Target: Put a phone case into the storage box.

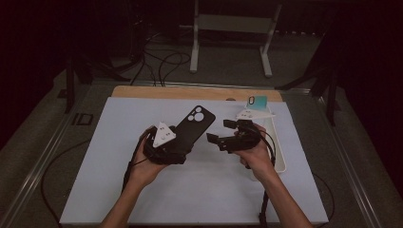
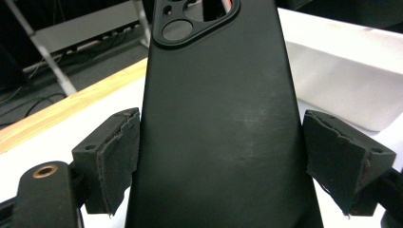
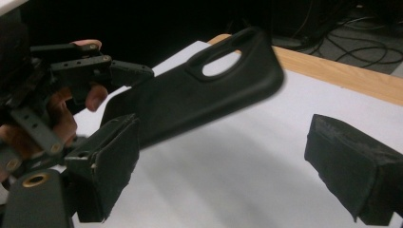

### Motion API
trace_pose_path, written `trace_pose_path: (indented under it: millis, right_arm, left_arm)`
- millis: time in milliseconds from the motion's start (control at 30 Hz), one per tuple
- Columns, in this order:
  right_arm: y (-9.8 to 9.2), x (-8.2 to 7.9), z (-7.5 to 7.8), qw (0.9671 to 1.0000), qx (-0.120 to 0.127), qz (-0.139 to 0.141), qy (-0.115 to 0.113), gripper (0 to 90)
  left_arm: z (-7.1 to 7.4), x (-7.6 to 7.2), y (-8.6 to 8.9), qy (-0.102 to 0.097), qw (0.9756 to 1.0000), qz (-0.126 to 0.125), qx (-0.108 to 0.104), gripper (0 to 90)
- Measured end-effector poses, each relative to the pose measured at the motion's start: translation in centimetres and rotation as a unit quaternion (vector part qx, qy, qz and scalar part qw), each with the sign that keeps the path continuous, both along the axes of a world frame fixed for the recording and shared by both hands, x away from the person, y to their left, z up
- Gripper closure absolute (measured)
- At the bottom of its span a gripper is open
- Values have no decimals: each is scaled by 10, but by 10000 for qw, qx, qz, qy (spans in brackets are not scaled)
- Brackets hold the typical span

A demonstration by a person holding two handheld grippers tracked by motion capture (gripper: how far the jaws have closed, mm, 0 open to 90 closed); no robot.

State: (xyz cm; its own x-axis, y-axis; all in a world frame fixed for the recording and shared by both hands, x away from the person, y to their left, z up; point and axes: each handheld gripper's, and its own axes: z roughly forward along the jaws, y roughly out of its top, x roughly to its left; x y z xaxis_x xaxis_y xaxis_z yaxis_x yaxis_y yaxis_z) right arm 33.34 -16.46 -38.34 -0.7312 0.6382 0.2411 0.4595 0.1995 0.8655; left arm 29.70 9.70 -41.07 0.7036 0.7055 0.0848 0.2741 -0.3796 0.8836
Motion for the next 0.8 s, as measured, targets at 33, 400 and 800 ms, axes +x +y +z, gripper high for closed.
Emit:
trace_pose_path:
  millis: [33,400,800]
  right_arm:
    - [1,1,-1,10000,64,11,6,136]
    - [10,7,-2,9978,513,116,395,421]
    - [20,7,-6,9912,919,603,739,779]
  left_arm:
    - [1,-2,-2,-40,10000,-19,-40,155]
    - [4,-9,-12,-165,9996,-196,-145,153]
    - [-3,-11,-23,-122,9995,-270,102,153]
